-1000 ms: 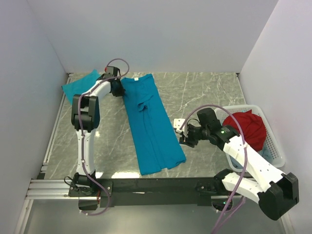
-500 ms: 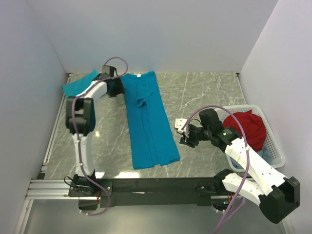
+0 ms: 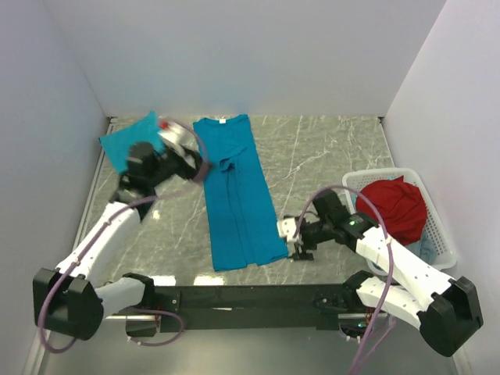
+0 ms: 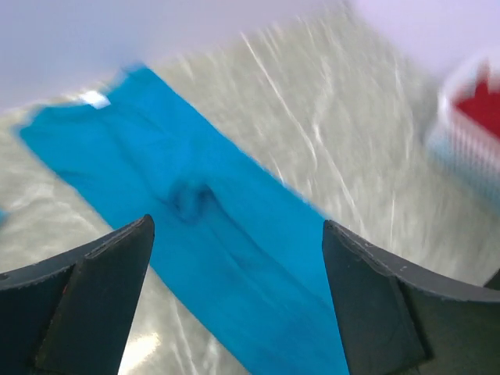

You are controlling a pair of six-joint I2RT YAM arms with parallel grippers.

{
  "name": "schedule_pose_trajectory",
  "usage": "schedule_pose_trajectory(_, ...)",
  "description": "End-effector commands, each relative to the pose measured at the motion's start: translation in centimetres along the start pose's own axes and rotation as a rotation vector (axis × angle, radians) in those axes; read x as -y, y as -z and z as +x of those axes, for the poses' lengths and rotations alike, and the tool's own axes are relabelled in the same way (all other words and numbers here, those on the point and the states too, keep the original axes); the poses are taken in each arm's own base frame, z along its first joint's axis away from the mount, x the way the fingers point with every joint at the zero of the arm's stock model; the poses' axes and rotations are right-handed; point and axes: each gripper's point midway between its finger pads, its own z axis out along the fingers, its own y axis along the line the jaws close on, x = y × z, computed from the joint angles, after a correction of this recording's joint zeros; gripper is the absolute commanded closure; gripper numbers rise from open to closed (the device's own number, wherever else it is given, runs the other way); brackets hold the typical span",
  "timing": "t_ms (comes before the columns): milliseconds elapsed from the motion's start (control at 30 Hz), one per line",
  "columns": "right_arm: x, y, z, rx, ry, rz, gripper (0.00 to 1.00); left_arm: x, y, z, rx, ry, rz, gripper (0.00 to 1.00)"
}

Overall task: Fold and stack the t-shirts
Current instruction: Fold the tshirt

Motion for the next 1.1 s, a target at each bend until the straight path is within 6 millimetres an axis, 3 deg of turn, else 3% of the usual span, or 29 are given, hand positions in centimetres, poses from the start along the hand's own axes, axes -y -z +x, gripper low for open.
schedule_pose_trajectory(0,-2.4,-1.3,0.5,-0.009,0.128,-0.087,0.2,7.5,1.1,8.0,-0.181,-0.287,0.24,0.07)
schedule_pose_trajectory(67,-2.1,-1.4,0.6,-0.022,0.114,-0.073,0.2,10.8,2.9,10.9,-0.199,-0.453,0.412,0.1)
schedule_pose_trajectory(100,-1.8,-1.3,0.8,-0.042,0.104,-0.058,0.21,13.6,4.7,13.5,-0.22,-0.511,0.538,0.15)
schedule_pose_trajectory(300,-0.7,-1.0,2.2,-0.089,0.06,-0.011,0.21,18.3,9.3,23.1,-0.412,-0.728,0.696,0.21)
schedule_pose_trajectory(533,-0.8,-1.1,2.6,-0.098,0.034,-0.018,0.21,18.6,9.7,28.5,-0.563,-0.866,0.734,0.25)
schedule_pose_trajectory(700,-0.9,-1.2,2.8,-0.101,0.035,-0.023,0.22,17.6,9.2,30.2,-0.61,-0.9,0.693,0.28)
schedule_pose_trajectory(867,-2.2,-1.8,2.6,-0.073,0.04,-0.075,0.22,16.2,9.4,31.1,-0.665,-0.938,0.657,0.3)
schedule_pose_trajectory(1067,-2.2,-2.7,2.6,-0.088,0.082,-0.064,0.23,14.6,9.8,32.3,-0.716,-0.964,0.605,0.52)
